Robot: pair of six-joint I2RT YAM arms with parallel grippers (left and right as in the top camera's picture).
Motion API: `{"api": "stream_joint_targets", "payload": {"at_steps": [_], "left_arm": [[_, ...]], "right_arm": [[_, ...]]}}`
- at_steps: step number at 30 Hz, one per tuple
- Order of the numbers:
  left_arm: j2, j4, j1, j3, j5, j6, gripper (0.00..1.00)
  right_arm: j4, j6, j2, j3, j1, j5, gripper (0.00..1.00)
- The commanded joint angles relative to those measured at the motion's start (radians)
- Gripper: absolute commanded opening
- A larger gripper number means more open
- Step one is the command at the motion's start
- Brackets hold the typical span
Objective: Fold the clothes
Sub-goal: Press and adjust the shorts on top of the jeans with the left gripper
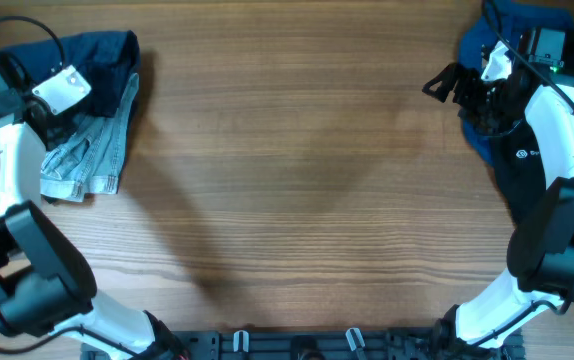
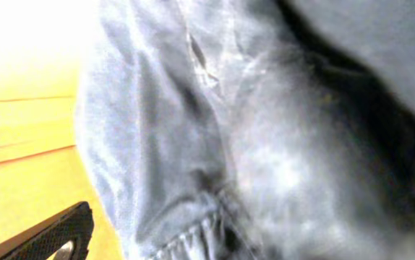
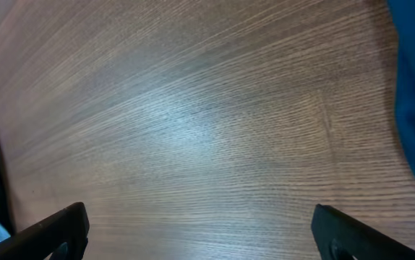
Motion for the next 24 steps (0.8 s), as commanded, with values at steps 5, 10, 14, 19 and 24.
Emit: {"api": "stream_joint_targets", "payload": {"at_steps": [5, 10, 14, 19, 24], "left_arm": [[-0.323, -0.225, -0.060, 0.003, 0.272, -0.223, 1.00], [-0.349, -0.367, -0.079, 0.003, 0.826, -0.775, 1.00], [-0.349, -0.463, -0.140, 0.003, 0.966, -0.821, 1.00], [-0.327, -0.175, -0.148, 0.003, 0.300, -1.375, 1.00], [-0.164, 0.033, -0.146, 0.003, 0.101, -1.421, 1.00]], "right_arm": [[0.006, 0.040, 0.004, -0.001, 0.003, -0.016, 1.00], [-0.021, 0.039, 0.004, -0.001, 0.003, -0.016, 1.00], [-0.040, 0.036, 0.004, -0.001, 0.003, -0.015, 1.00], [-0.051, 0.034, 0.004, -0.001, 0.003, -0.016, 1.00], [-0.055, 0.030, 0.004, -0.001, 0.003, -0.015, 0.99]]}}
